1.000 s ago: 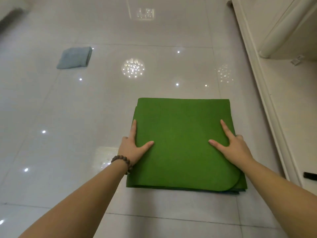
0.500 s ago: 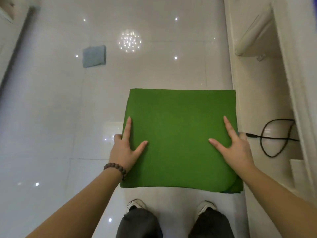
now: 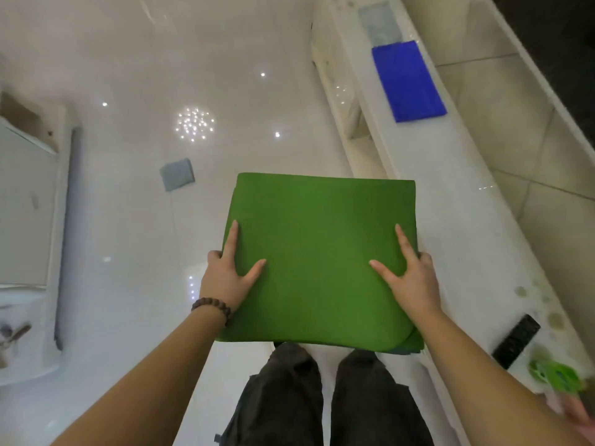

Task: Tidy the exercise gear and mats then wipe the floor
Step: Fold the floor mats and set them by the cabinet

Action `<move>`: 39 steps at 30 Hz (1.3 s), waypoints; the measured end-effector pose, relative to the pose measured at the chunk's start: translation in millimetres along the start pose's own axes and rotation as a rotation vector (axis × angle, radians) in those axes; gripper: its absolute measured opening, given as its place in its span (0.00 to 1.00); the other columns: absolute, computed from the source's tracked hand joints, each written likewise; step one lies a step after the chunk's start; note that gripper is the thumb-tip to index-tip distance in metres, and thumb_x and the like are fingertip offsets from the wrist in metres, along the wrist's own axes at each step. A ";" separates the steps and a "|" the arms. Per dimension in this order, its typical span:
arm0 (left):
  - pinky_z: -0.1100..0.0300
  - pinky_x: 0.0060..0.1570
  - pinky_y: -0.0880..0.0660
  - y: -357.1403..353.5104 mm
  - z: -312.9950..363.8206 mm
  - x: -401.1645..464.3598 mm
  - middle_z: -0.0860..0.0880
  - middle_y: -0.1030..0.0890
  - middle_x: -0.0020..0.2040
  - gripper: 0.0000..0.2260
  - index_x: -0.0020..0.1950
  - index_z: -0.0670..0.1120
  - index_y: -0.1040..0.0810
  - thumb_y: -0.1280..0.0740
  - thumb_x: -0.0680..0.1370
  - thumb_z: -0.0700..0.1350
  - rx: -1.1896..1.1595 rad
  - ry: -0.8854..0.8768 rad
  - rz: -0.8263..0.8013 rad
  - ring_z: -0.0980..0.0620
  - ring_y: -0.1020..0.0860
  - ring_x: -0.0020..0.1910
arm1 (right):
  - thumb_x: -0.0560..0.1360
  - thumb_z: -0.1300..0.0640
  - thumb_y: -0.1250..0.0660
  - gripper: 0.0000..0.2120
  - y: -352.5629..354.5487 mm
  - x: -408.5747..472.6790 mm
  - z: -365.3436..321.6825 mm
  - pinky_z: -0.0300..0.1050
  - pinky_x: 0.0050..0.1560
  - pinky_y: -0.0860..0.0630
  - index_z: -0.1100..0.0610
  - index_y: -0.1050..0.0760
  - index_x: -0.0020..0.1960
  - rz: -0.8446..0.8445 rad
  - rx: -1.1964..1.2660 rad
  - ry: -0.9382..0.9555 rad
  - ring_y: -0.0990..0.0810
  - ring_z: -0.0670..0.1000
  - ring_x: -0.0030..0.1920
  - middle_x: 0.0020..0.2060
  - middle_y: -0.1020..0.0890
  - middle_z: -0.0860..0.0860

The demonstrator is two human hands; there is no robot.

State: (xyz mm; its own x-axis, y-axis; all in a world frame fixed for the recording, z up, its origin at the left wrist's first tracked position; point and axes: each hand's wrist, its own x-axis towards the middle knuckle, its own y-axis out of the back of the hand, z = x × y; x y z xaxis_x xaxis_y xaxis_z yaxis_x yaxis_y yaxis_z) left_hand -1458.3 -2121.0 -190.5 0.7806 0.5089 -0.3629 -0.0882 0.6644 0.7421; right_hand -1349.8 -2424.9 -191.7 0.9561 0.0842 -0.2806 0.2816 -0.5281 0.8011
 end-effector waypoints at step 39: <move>0.57 0.47 0.26 -241.8 101.8 -492.0 0.46 0.34 0.49 0.40 0.75 0.67 0.58 0.33 0.74 0.62 0.340 -0.967 -0.667 0.48 0.27 0.38 | 0.69 0.33 0.35 0.38 64.5 -675.0 315.1 0.53 0.55 0.24 0.25 0.57 0.69 0.700 0.303 -0.999 0.25 0.59 0.55 0.59 0.31 0.58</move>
State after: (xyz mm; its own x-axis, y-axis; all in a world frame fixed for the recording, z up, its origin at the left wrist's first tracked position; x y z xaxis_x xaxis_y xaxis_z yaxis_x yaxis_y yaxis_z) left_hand -1758.1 -2587.7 -134.0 0.7621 -0.5894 -0.2679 0.5583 0.3889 0.7328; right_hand -2002.4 -2782.0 -117.2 0.3774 -0.8974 -0.2285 -0.4168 -0.3849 0.8235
